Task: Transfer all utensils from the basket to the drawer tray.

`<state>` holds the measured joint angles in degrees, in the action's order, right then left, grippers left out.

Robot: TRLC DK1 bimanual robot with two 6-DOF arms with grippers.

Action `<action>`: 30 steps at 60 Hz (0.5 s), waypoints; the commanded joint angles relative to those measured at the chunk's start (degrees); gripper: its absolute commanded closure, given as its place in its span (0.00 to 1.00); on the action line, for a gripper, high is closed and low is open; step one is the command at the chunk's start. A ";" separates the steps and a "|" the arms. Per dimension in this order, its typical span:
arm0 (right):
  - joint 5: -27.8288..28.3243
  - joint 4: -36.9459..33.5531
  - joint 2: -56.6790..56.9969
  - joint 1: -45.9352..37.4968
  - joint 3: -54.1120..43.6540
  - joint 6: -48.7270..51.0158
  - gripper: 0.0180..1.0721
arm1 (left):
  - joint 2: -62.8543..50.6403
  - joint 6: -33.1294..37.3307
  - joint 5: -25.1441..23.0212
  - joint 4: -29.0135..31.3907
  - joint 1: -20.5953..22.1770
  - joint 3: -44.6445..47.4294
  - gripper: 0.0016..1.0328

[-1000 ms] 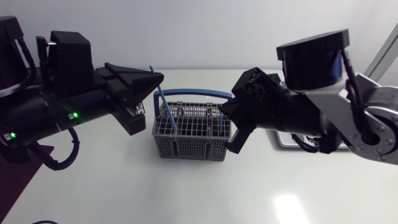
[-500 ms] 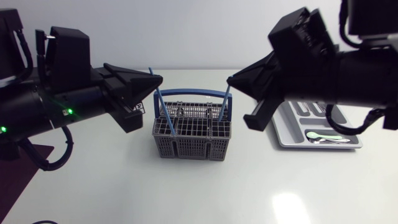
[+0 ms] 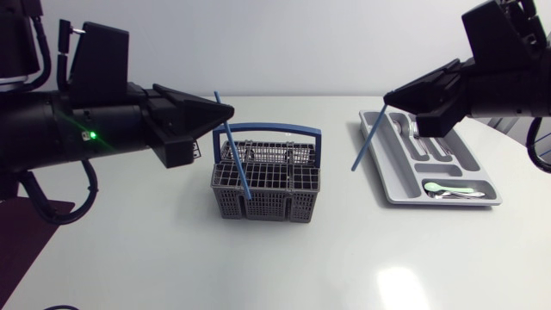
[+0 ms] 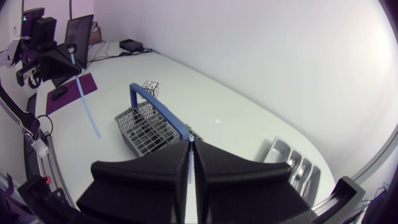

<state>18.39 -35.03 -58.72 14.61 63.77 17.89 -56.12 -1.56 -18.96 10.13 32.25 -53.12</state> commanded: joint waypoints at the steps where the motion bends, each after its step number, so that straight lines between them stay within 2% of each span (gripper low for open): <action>1: 1.82 -2.24 -3.24 -4.42 1.71 1.36 0.95 | -2.15 -1.51 -1.69 1.21 -0.43 -2.42 0.97; 21: 2.53 -5.67 -19.33 -18.83 8.21 5.66 0.95 | -7.60 -1.95 -7.23 3.40 0.97 -3.83 0.97; 30: 2.26 -7.43 -28.73 -23.22 15.42 6.10 0.95 | -10.33 -1.95 -10.04 4.28 0.97 -4.80 0.97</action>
<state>20.56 -41.12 -83.24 -7.05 75.33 22.79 -64.64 -2.00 -27.53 13.87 32.80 -55.61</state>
